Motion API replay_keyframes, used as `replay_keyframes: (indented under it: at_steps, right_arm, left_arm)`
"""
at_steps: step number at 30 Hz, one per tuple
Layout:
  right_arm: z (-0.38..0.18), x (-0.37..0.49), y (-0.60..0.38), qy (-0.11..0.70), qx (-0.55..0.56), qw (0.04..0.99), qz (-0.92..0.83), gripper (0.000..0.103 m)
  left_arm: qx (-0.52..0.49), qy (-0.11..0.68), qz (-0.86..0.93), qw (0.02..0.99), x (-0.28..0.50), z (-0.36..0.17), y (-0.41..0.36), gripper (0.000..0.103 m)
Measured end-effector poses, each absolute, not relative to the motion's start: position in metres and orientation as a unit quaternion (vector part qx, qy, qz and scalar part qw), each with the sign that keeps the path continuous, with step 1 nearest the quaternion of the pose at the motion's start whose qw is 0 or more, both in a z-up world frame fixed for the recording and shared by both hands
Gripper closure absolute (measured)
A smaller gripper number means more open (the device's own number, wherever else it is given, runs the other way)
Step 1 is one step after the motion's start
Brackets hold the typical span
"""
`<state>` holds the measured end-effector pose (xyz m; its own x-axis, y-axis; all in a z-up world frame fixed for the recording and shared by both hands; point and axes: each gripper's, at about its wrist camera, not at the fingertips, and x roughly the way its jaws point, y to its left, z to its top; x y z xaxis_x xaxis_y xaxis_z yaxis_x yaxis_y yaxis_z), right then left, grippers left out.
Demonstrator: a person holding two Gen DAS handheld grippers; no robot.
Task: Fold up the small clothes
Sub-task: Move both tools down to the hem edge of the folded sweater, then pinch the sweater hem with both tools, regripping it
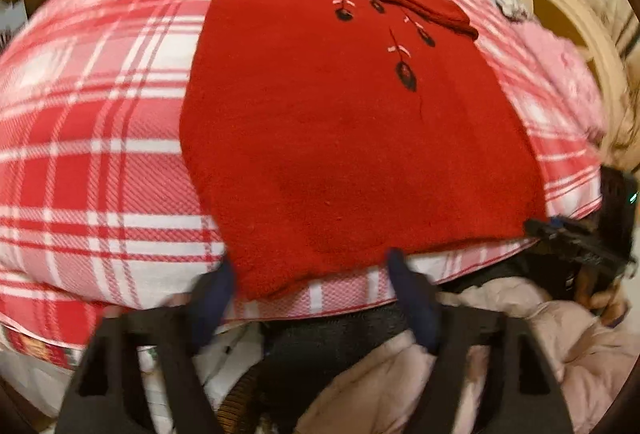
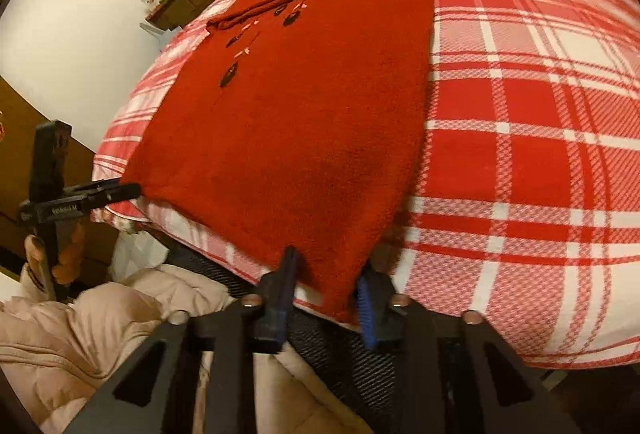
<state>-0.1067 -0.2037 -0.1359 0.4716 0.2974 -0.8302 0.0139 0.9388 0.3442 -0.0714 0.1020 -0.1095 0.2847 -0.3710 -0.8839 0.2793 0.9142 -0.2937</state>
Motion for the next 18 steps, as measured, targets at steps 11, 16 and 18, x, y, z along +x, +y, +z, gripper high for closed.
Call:
replay_keyframes:
  at_steps: [11,16,18]
  right_arm:
    - [-0.114,-0.108,-0.214,0.487,0.203,0.838,0.139,0.095]
    - [-0.088,-0.088,-0.23,0.444,0.261,0.839,0.177,0.095]
    - [-0.079,-0.075,-0.239,0.428,0.271,0.844,0.178,0.095]
  left_arm:
    - [-0.068,0.554,-0.219,0.8,-0.07,-0.099,0.106,0.09]
    - [-0.066,0.523,-0.221,0.821,-0.05,-0.074,0.106,0.09]
    - [-0.063,0.51,-0.219,0.829,-0.034,-0.066,0.101,0.09]
